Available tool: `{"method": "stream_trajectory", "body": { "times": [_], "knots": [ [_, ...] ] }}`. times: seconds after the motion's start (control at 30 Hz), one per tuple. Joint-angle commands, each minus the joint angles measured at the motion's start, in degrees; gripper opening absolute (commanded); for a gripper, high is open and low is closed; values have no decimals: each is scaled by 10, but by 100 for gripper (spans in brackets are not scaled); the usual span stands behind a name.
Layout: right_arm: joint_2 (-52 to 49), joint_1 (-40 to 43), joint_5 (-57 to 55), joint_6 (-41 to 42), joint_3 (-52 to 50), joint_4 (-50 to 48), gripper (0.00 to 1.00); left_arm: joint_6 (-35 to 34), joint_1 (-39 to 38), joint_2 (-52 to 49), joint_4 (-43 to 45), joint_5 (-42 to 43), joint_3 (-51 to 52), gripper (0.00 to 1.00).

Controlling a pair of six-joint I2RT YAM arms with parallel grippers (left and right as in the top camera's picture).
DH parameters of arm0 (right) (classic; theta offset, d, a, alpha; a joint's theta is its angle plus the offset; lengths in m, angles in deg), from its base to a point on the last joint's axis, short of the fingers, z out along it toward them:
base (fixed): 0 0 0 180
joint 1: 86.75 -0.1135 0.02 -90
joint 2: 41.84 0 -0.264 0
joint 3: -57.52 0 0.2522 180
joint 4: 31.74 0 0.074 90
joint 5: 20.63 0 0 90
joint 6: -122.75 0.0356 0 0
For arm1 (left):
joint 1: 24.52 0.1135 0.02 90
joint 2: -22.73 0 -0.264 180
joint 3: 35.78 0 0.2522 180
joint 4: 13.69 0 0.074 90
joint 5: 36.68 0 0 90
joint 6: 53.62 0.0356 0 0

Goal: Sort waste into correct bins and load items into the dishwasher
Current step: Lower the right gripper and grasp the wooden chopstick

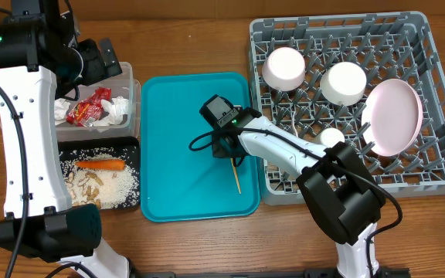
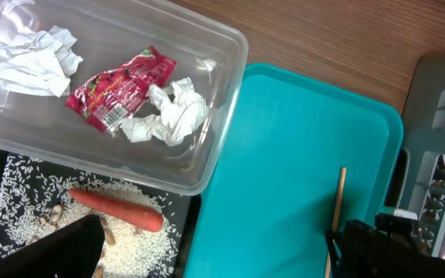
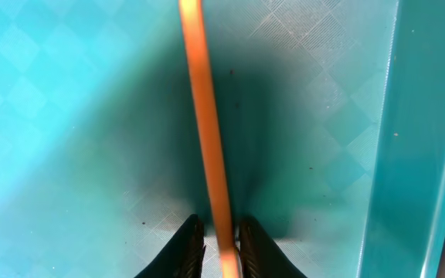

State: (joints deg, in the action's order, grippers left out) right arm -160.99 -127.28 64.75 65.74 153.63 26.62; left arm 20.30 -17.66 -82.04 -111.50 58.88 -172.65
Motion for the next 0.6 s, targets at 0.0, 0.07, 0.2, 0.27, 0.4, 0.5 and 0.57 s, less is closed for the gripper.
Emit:
{"method": "stream_trajectory", "body": {
  "times": [0.0,0.07,0.2,0.27,0.4,0.5,0.57],
  "knots": [
    [-15,-2,27,-2,-10,5,18,2,-1,1,1,2,-7,100],
    [-15,-2,40,-2,-10,9,18,2,-1,1,1,2,-7,100],
    [-15,-2,75,-3,-10,23,20,2,-1,1,1,2,-7,100],
    [-15,-2,89,-3,-10,33,21,2,-1,1,1,2,-7,100],
    [-15,-2,90,-3,-10,42,22,2,-1,1,1,2,-7,100],
    [-15,-2,90,-2,-10,42,22,2,-1,1,1,2,-7,100],
    [-15,-2,90,-2,-10,41,21,2,-1,1,1,2,-7,100]
  ]
}}
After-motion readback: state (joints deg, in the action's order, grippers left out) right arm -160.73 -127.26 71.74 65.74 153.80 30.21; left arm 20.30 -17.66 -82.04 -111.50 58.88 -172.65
